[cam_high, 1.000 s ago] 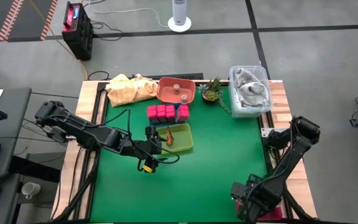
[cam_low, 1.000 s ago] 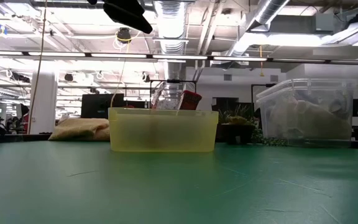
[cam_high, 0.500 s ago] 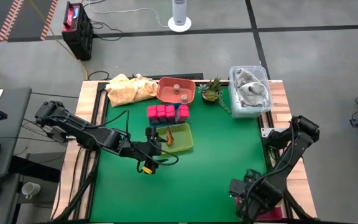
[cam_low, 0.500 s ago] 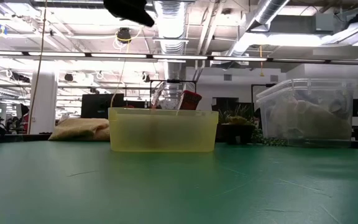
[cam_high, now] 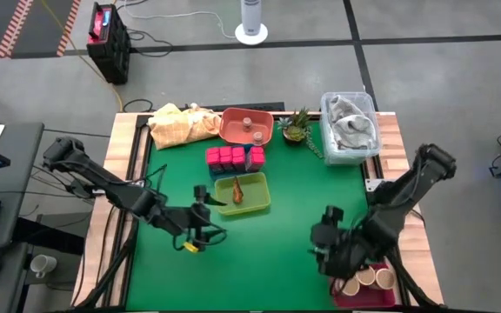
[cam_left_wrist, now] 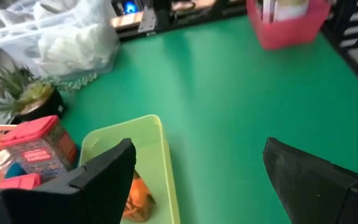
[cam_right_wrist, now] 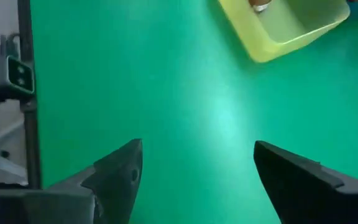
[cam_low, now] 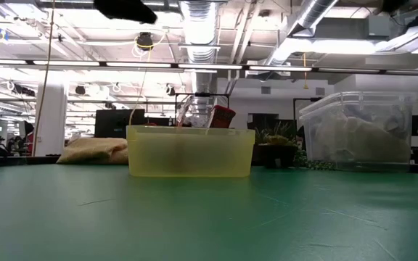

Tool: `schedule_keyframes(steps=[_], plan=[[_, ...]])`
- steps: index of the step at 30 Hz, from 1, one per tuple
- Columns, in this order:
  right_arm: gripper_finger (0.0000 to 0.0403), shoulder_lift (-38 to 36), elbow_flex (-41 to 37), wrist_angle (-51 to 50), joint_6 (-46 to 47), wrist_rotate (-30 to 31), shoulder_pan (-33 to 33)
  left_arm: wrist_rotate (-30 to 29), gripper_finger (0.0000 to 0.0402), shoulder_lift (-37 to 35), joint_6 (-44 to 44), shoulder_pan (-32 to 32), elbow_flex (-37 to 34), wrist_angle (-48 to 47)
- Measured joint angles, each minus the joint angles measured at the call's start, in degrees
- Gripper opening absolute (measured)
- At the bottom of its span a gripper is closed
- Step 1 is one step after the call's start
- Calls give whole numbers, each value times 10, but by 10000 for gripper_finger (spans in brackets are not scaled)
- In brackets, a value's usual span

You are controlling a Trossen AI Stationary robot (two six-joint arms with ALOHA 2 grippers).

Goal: Sort spices by type
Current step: Adjust the red seasoning can

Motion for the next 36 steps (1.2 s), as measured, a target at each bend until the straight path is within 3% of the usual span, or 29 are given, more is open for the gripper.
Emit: schedule_keyframes(steps=[9, 16, 21, 26, 30, 36], plan=[[322, -209, -270, 320, -186, 60, -75, -52, 338, -103, -21, -14, -82, 10], [322, -298, -431, 604, -401, 64, -167, -54, 338, -170, 2, -13, -179, 68], [322, -317, -492, 730, -465, 8, -224, -54, 338, -230, -43, -15, -252, 85], [322, -319, -508, 762, -473, -42, -255, -53, 338, -286, -85, -17, -309, 104], [322, -293, -531, 801, -454, -50, -260, -60, 338, -321, -109, -17, -333, 87], [322, -256, -586, 948, -457, -50, -260, -62, 338, -363, -95, -17, -384, 102]])
